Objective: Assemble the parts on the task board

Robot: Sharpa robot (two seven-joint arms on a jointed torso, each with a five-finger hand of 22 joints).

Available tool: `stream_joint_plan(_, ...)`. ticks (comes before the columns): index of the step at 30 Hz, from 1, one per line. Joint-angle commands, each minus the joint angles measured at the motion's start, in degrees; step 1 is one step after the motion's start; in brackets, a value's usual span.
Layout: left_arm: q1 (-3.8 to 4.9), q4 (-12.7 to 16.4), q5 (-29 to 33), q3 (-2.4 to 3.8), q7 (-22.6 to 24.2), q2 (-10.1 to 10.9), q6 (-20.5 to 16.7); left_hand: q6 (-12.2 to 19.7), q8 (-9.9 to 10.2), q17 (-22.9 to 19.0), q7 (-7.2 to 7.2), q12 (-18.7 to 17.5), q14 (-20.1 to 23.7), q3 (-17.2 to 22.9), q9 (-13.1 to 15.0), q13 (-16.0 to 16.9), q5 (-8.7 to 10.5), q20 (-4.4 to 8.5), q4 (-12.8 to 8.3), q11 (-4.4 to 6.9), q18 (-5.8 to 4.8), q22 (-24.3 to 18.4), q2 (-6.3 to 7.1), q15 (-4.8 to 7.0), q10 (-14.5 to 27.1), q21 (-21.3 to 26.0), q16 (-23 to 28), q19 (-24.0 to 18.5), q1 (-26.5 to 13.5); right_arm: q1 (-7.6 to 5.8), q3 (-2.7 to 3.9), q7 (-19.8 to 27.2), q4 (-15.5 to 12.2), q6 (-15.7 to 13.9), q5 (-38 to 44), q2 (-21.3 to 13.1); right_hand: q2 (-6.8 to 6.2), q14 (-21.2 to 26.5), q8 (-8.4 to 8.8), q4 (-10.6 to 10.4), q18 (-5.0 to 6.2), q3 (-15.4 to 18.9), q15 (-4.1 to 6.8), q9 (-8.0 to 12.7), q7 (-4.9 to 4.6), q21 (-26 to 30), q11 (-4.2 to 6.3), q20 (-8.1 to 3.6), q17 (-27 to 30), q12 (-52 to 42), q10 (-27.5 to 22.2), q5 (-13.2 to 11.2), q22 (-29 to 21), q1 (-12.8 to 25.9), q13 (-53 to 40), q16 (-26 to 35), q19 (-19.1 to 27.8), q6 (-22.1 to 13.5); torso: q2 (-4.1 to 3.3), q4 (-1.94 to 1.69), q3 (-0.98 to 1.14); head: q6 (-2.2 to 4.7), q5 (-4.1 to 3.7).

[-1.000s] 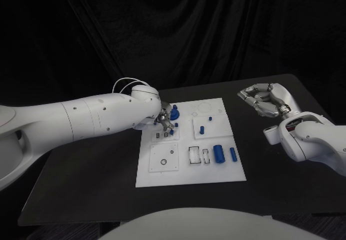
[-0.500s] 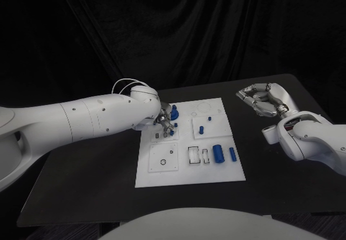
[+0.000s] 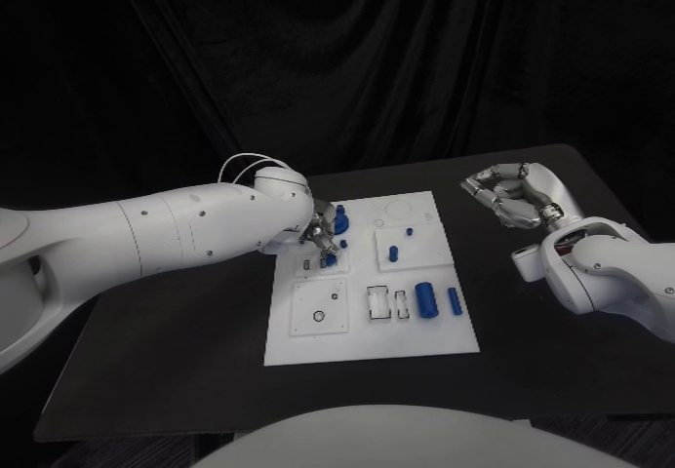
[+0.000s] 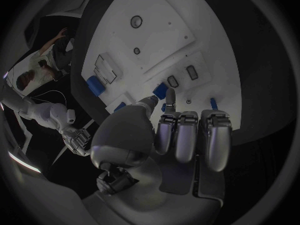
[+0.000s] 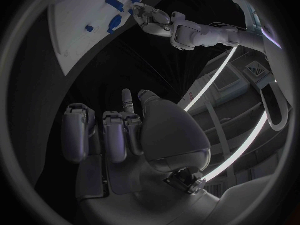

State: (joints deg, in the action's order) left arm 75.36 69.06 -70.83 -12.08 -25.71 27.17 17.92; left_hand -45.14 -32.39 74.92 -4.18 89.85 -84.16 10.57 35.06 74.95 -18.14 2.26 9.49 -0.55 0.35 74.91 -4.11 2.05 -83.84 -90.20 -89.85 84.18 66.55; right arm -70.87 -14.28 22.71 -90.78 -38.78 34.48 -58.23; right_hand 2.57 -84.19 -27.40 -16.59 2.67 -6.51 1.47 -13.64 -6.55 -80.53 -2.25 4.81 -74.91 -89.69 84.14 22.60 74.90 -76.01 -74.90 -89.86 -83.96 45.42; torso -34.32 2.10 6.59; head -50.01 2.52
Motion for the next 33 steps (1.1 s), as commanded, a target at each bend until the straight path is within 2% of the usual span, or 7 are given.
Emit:
stream_joint_plan(1,-0.12,0.09,-0.12,0.02,1.1,0.09,0.84,-0.16,0.27,15.08,-0.03,0.15,-5.84,0.46,0.09,15.05,-0.4,0.41,-0.13,0.39,-0.35,15.09,0.01,0.34,-6.16,0.2,-0.15,5.82,0.54,0.19,0.05,-1.02,0.03,0.47,0.01,0.03,-0.04,-5.81,-0.33,0.03,-0.07,-0.41,0.27,0.09,0.12,0.28,0.21,-0.35,-15.09,0.02,5.14,0.38,11.66,-0.43,-14.4,-0.14,-0.91,-0.44,-0.01,-0.01,-0.02,0.01,0.14)
stream_joint_plan(18,-0.16,0.51,-0.12,0.01,1.74,0.73,0.01,-0.38,1.06,15.08,-0.18,0.15,-5.84,1.59,0.3,15.05,-0.41,0.36,-0.49,0.28,-0.35,15.09,0.4,0.29,-6.16,0.2,-0.15,5.82,0.04,0.39,0.05,-1.41,0.18,0.72,0.01,0.0,-0.05,-5.81,-0.4,0.0,0.05,-0.52,0.23,0.14,0.06,0.76,0.16,-0.32,-15.09,0.14,4.89,0.43,11.49,-0.55,-14.16,-0.14,-0.64,-0.57,-0.02,-0.14,-0.05,0.01,0.3)
stream_joint_plan(21,-0.17,1.08,-0.12,0.01,2.17,1.26,-1.85,-1.16,1.38,15.08,-0.14,0.15,-5.84,2.13,0.88,15.05,1.7,0.28,-0.41,0.26,-0.35,15.09,0.74,0.22,-6.16,0.2,-0.15,5.82,-1.04,0.43,0.05,-1.43,0.16,0.76,0.01,-0.09,-0.05,-5.81,-0.4,0.0,0.05,-0.52,0.23,0.14,0.06,0.76,0.16,-0.32,-15.09,0.14,4.89,0.43,11.49,-0.55,-14.16,-0.14,-0.64,-0.57,0.0,-0.11,-0.08,0.01,0.44)
stream_joint_plan(24,-0.18,1.96,-0.12,0.01,2.75,1.92,-4.49,-1.85,1.18,15.08,0.0,0.15,-5.84,2.22,1.45,15.05,2.82,0.28,-0.15,0.35,-0.35,15.09,0.83,0.26,-6.16,0.2,-0.15,5.82,-1.79,0.48,0.05,-1.43,0.11,0.78,0.01,-0.25,-0.05,-5.81,-0.4,0.0,0.05,-0.52,0.23,0.14,0.06,0.76,0.16,-0.32,-15.09,0.14,4.89,0.43,11.49,-0.55,-14.16,-0.14,-0.64,-0.57,0.0,-0.06,-0.11,0.01,0.47)
stream_joint_plan(27,-0.18,3.17,-0.12,0.01,3.5,2.68,-7.25,-3.56,-0.99,15.08,0.84,0.15,-5.84,2.23,4.24,15.05,3.91,0.7,0.43,1.02,-0.35,15.09,1.08,0.74,-6.16,0.2,-0.15,5.82,-2.97,0.54,0.05,-1.47,0.08,0.8,0.01,-0.44,-0.05,-5.81,-0.4,0.0,0.05,-0.52,0.23,0.14,0.06,0.76,0.16,-0.32,-15.09,0.14,4.89,0.43,11.49,-0.55,-14.16,-0.14,-0.64,-0.57,0.01,-0.05,-0.12,0.01,0.51)
stream_joint_plan(33,-0.17,5.16,-0.12,0.01,4.18,3.68,-9.91,-3.82,-2.28,15.08,1.23,0.15,-5.84,1.62,7.09,15.05,5.18,1.14,2.42,1.41,-0.35,15.09,1.23,1.19,-6.16,0.2,-0.15,5.82,-4.98,0.64,0.05,-1.59,0.17,0.93,0.01,-0.5,-0.05,-5.81,-0.4,0.0,0.05,-0.52,0.23,0.14,0.06,0.76,0.16,-0.32,-15.09,0.14,4.89,0.43,11.49,-0.55,-14.16,-0.14,-0.64,-0.57,0.0,-0.07,-0.08,0.01,0.79)
